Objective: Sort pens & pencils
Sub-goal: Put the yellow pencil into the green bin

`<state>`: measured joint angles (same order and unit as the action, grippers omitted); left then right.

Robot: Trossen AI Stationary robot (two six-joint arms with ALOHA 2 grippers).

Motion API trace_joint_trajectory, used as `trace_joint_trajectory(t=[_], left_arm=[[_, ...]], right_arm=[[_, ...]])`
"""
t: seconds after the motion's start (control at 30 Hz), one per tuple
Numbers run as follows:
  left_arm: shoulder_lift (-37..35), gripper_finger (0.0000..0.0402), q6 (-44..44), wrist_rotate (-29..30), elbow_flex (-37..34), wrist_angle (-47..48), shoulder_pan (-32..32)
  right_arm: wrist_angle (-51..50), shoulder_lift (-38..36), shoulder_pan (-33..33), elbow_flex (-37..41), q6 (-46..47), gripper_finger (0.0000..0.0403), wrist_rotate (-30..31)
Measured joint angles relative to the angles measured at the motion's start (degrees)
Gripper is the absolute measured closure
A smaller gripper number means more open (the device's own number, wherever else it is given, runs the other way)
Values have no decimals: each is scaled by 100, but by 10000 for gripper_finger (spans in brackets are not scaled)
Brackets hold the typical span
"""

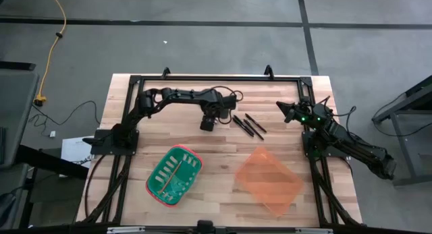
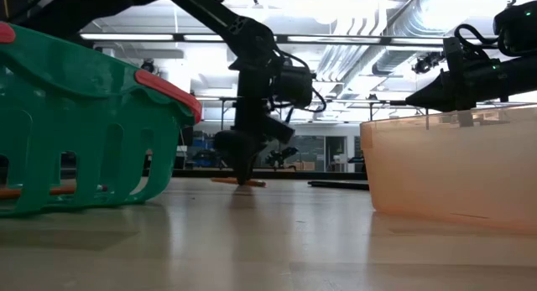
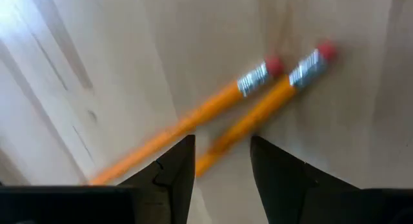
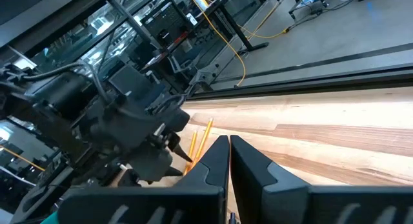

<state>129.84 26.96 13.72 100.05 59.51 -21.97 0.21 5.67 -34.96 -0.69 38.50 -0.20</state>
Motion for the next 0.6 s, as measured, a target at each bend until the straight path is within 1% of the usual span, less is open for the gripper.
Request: trace_joint_trajectory(t=[0.23, 0.37, 0.47, 0.53, 0.6], left_arm=[[-3, 264, -196, -474, 25, -37, -132], [-19, 264, -206, -508, -24, -38, -131], [-22, 264, -337, -714, -26, 6, -138], [-26, 268, -349, -824, -29, 9, -145], [-26, 280, -371, -833, -31, 22, -138]], right_arm=[[0, 0, 0, 0, 0, 396, 1], [0, 0, -1, 0, 0, 396, -1], [0, 0, -2, 0, 0, 396, 1], [0, 0, 0, 0, 0, 396, 1], [0, 0, -2, 0, 0, 396, 1]])
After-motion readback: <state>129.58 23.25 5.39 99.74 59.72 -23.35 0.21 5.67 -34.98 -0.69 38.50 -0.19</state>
